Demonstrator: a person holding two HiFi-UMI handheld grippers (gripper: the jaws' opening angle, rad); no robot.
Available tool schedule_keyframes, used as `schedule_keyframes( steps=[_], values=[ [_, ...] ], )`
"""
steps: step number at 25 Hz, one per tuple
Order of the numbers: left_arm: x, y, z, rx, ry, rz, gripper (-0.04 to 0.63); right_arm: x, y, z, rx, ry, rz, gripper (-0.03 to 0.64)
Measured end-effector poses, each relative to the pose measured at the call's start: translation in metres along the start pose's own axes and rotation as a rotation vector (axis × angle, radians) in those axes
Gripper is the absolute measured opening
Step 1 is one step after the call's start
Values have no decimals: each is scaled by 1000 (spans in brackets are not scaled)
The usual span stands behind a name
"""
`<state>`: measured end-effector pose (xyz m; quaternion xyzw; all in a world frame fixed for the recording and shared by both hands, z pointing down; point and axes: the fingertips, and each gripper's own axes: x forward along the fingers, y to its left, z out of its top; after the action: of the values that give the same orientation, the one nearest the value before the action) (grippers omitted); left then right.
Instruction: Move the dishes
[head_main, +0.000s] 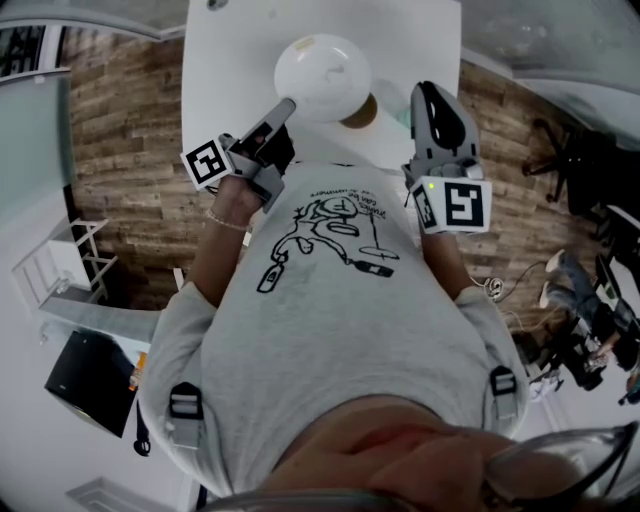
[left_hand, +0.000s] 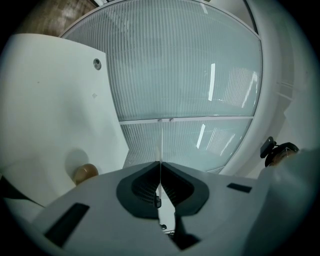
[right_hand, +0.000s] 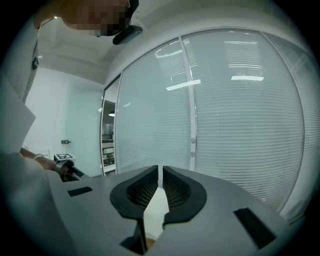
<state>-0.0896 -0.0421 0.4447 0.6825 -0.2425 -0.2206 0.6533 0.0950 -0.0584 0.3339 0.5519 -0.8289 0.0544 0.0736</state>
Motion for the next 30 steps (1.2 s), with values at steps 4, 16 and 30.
schedule_keyframes(
  steps=[4, 16, 30],
  values=[
    [0, 2, 0, -1, -5, 6, 8, -4, -4, 12, 0, -27, 3, 52],
    [-8, 4, 3, 10, -83, 30, 8, 5, -4, 12, 17, -28, 87, 52],
    [-39, 51, 20, -56, -121, 35, 8, 9, 22, 21, 12, -34, 106, 52]
  ],
)
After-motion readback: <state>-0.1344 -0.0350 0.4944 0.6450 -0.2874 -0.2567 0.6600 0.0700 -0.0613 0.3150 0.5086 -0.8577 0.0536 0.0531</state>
